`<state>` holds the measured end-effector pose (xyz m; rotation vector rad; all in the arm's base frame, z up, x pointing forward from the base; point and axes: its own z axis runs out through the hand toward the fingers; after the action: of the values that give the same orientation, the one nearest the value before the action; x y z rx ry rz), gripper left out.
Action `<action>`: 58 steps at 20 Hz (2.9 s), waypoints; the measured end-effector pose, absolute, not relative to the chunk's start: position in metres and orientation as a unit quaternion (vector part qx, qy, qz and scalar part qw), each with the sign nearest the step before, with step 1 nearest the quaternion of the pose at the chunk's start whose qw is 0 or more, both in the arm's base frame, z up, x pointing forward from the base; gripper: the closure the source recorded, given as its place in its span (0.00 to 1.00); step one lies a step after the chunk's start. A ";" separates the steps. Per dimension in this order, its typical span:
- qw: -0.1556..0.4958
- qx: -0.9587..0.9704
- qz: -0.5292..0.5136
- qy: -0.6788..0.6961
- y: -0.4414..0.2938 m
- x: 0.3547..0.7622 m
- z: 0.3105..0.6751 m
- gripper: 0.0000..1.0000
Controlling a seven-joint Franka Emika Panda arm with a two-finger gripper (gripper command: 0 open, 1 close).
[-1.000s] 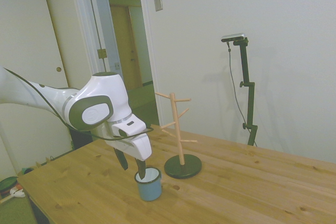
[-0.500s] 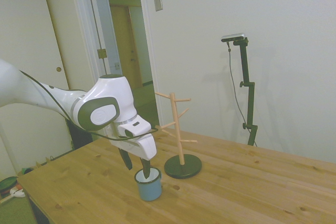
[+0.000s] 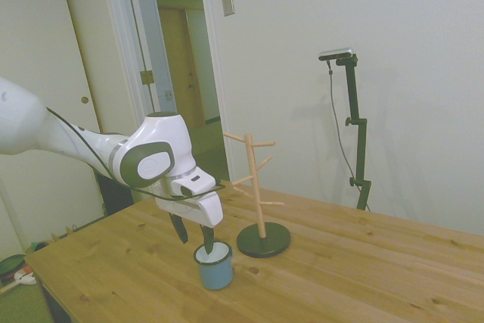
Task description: Hang the mug
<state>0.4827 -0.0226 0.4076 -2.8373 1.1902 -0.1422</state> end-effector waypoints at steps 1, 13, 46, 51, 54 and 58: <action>0.031 -0.920 -0.046 0.387 -0.022 0.483 0.406 0.00; 0.030 -0.914 -0.044 0.401 -0.017 0.488 0.392 1.00; 0.035 -0.908 -0.044 0.415 -0.037 0.494 0.388 1.00; 0.038 -0.908 -0.054 0.413 -0.037 0.509 0.418 1.00; 0.040 -0.909 -0.062 0.410 -0.036 0.523 0.447 1.00; 0.039 -0.912 -0.067 0.403 -0.026 0.543 0.460 1.00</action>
<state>0.5434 -0.0257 0.4596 -2.7960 1.2366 -0.2049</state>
